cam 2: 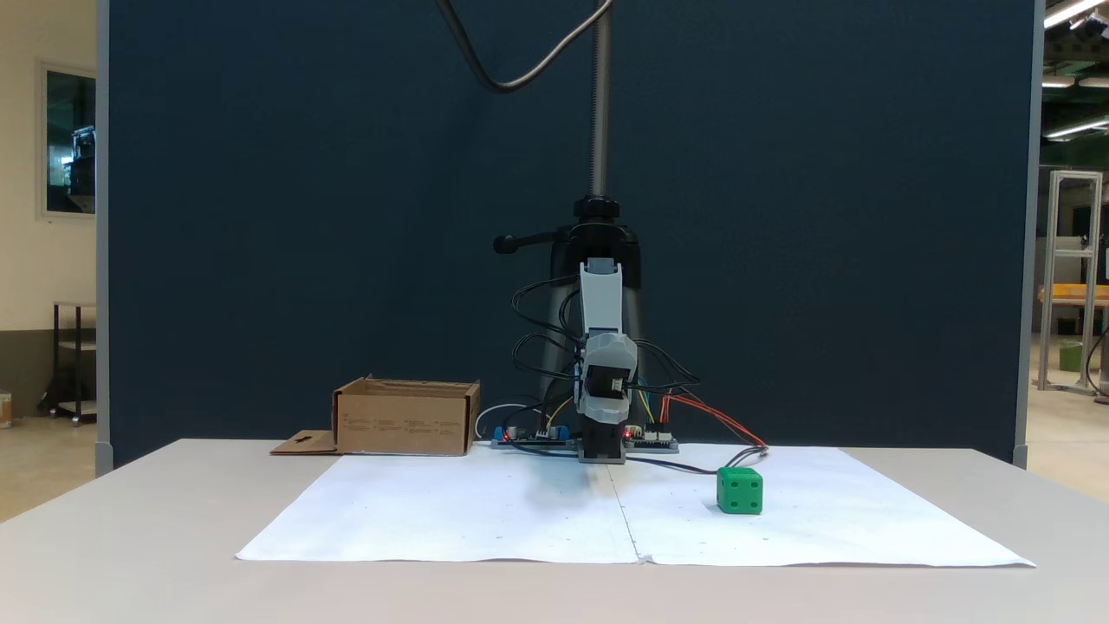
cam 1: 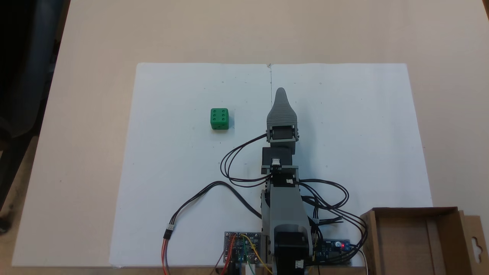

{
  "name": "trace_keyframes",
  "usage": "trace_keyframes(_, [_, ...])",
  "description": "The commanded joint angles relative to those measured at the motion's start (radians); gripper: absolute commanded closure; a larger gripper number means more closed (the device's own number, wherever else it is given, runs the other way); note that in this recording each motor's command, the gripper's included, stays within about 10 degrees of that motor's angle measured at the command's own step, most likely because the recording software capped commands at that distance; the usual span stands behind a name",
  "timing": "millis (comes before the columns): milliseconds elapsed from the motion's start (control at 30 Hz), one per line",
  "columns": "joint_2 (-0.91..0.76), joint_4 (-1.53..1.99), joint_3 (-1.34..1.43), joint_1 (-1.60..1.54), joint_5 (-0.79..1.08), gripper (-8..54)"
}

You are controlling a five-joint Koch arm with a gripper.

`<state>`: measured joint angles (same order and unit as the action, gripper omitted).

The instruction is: Grasp a green dice and put it in the bin.

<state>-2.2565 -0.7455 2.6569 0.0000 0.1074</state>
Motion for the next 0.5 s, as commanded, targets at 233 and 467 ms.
trace_keyframes(233, [-0.107, -0.175, 0.175, 0.043, -0.106, 0.1])
trace_keyframes(467, [-0.107, -0.175, 0.175, 0.043, -0.106, 0.1])
